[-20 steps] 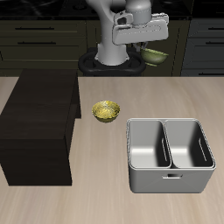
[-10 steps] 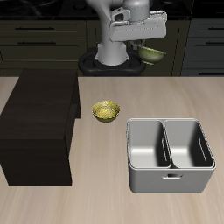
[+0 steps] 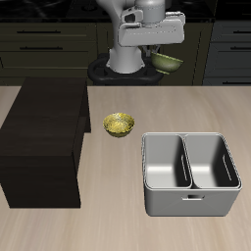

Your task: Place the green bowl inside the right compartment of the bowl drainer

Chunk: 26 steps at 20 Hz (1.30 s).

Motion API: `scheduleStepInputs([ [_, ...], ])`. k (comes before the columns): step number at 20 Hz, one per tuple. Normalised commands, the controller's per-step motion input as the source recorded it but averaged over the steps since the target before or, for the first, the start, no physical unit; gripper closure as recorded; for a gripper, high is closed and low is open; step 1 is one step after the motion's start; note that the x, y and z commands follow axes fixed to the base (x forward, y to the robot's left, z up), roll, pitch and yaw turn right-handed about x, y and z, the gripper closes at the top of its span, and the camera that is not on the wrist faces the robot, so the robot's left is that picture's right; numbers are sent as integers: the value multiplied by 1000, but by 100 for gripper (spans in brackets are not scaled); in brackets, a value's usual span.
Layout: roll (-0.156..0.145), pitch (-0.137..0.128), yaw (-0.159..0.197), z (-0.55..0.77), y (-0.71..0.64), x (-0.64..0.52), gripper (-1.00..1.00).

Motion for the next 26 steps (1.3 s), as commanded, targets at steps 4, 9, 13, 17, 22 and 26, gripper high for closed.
scheduleStepInputs([
  [4,-22,3,-9,73,-96,291,100],
  [9,-12,10,5,-23,-23,222,100],
  [13,12,24,7,-81,25,260,100],
  [17,5,-11,11,34,41,211,100],
  [22,1,-4,23,90,78,197,100],
  [26,1,-19,39,46,82,182,100],
])
